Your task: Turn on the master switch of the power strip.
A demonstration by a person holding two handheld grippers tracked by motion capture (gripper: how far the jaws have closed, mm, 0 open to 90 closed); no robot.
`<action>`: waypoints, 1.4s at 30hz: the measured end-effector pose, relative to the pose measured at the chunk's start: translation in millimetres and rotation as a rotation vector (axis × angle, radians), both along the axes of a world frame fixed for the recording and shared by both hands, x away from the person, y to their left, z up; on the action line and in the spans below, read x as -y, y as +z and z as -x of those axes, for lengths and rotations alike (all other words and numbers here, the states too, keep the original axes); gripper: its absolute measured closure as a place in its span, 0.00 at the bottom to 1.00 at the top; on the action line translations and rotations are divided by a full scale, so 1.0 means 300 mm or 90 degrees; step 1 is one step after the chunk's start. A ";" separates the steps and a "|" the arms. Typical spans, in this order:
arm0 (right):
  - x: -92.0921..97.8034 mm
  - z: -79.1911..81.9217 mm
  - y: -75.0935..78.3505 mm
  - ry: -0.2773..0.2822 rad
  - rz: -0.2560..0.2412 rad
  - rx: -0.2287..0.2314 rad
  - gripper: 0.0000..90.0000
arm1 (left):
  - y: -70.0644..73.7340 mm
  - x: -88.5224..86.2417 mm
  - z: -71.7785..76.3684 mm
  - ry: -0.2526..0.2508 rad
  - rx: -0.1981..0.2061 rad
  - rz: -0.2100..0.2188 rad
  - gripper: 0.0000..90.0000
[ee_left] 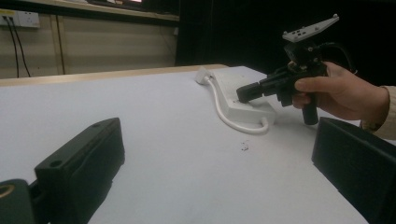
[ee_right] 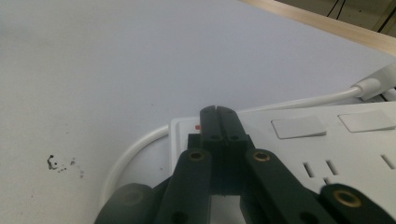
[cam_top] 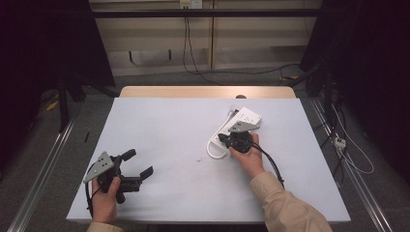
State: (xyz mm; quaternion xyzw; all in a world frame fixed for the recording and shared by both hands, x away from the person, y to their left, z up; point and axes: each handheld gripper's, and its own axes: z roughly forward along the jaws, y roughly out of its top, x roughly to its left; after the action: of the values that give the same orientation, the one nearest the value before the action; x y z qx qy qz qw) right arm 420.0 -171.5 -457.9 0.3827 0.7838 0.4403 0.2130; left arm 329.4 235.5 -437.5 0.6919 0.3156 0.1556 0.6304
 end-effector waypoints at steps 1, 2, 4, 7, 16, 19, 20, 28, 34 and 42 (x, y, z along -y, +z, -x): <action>0.000 0.000 0.000 0.000 0.000 0.000 1.00 | 0.000 0.000 0.000 0.000 0.000 0.001 0.02; -0.001 0.000 -0.001 0.001 0.002 0.003 1.00 | 0.000 0.000 0.000 0.000 0.000 0.000 0.02; -0.003 0.001 0.000 0.000 0.005 0.002 1.00 | 0.000 0.001 0.000 0.000 0.000 0.000 0.02; -0.001 0.000 -0.002 -0.001 0.001 0.003 1.00 | 0.000 0.002 0.000 -0.002 0.001 -0.001 0.02; 0.000 0.000 -0.003 0.001 -0.002 0.002 1.00 | -0.001 0.001 0.000 -0.001 -0.001 -0.001 0.02; -0.001 0.001 -0.003 0.000 -0.001 0.003 1.00 | 0.000 0.001 0.000 -0.002 0.001 -0.002 0.02; -0.001 0.001 -0.004 0.000 -0.001 0.003 1.00 | -0.001 0.000 -0.001 -0.003 0.001 -0.004 0.02; -0.006 0.002 -0.007 -0.004 -0.003 0.004 1.00 | 0.000 0.002 0.000 -0.001 0.001 0.000 0.02; -0.015 0.004 -0.005 -0.009 0.009 0.005 1.00 | 0.000 0.003 -0.001 -0.002 0.000 0.000 0.02; -0.022 0.001 0.001 -0.009 0.019 -0.003 1.00 | 0.003 0.001 0.004 -0.002 0.004 0.000 0.02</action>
State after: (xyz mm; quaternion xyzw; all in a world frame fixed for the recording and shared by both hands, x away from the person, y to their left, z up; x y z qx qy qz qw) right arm 419.5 -164.9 -457.6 0.3861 0.7881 0.4263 0.2194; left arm 328.2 235.3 -436.6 0.6918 0.3125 0.1565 0.6319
